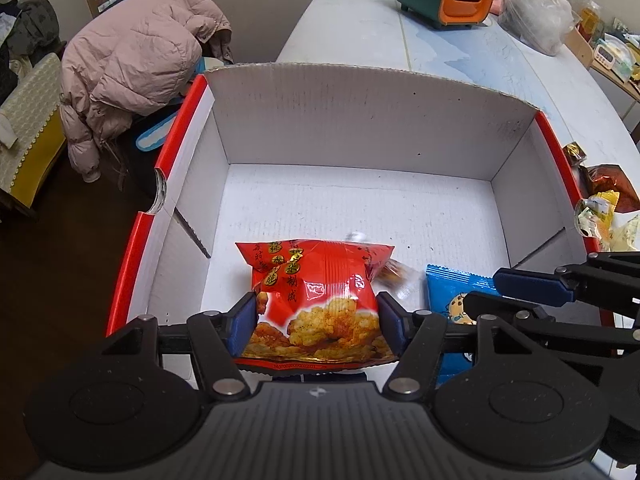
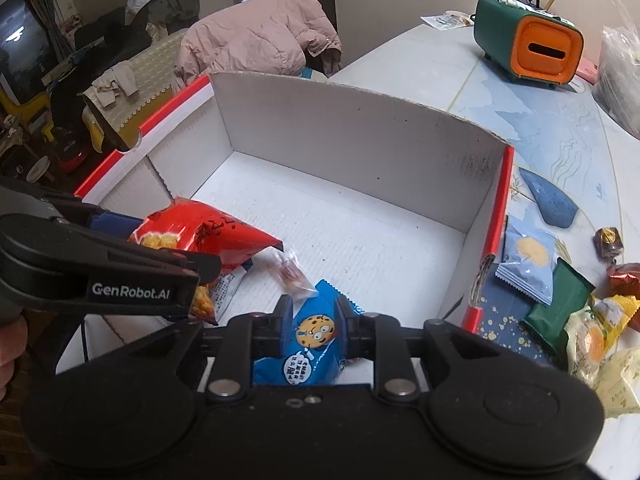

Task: Organize snacks
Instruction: 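Carry the red bag and candy stick into the box and release them, then withdraw both tools from the box and move toward the purple candy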

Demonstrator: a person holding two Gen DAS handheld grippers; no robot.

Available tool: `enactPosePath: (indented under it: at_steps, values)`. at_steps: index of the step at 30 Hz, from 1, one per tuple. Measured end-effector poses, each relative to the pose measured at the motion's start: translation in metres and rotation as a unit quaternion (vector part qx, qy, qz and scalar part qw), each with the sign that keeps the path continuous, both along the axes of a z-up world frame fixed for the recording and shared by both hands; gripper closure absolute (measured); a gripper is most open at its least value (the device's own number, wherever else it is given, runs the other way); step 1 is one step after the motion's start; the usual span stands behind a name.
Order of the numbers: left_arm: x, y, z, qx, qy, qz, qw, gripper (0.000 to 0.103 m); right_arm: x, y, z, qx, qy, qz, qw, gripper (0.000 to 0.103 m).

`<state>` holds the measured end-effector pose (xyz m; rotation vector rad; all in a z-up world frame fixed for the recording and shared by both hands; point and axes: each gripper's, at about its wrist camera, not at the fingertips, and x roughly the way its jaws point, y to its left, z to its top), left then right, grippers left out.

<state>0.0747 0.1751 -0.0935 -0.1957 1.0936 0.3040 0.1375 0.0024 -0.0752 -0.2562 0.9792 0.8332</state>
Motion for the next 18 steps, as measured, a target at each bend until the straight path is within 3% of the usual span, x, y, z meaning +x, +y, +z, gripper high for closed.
enactPosePath:
  at_steps: [18]
  values:
    - [-0.029,-0.017,0.044,-0.002,-0.068,-0.029,0.9972,0.039,-0.018,-0.033,0.046,0.067,-0.019,-0.023,0.997,0.069]
